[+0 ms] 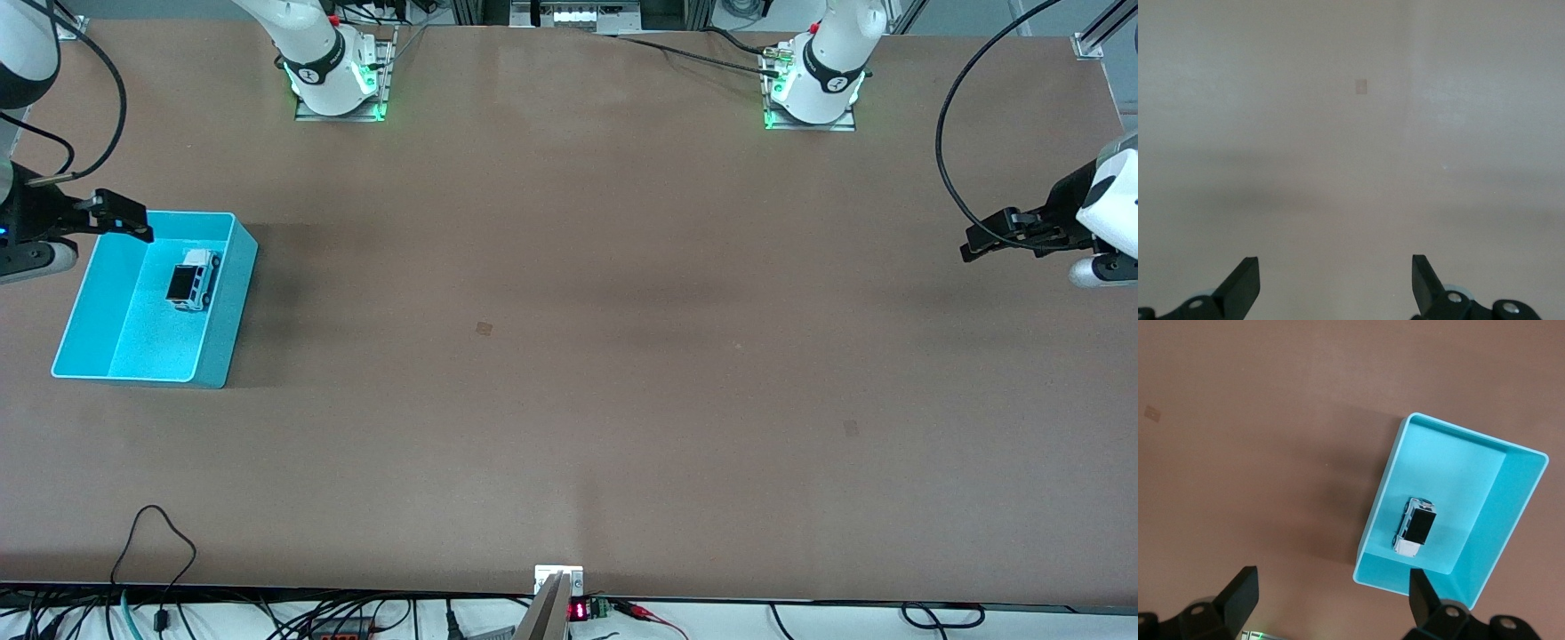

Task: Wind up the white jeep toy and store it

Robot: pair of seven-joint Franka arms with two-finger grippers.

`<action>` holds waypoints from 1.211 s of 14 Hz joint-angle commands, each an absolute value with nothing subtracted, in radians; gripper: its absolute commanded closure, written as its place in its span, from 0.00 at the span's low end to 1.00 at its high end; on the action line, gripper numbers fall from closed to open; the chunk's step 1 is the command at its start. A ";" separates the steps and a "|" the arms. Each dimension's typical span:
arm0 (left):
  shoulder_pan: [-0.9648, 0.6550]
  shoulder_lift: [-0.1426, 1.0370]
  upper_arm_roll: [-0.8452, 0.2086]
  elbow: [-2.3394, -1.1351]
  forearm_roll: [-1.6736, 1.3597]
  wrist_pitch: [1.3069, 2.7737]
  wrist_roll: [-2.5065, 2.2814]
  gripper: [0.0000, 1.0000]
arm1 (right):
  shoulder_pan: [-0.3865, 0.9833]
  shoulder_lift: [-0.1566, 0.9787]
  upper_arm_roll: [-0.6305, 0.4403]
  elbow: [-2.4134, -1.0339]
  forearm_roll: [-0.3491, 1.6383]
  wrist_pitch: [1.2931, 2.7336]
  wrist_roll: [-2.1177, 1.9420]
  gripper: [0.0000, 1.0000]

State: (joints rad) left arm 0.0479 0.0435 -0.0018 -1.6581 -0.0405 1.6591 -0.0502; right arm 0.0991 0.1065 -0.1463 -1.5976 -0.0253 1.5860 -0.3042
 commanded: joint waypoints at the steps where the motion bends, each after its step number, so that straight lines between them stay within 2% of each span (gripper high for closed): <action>1: 0.051 0.029 -0.005 -1.671 -0.041 1.660 -0.048 0.00 | 0.113 0.113 -0.135 -1.577 -0.026 1.572 -0.276 0.00; 6: 0.049 0.028 -0.006 -1.669 -0.041 1.655 -0.044 0.00 | 0.115 0.117 -0.133 -1.568 -0.031 1.572 -0.100 0.00; 17: 0.048 0.028 -0.006 -1.663 -0.043 1.635 -0.038 0.00 | 0.114 0.101 -0.135 -1.537 -0.028 1.555 -0.103 0.00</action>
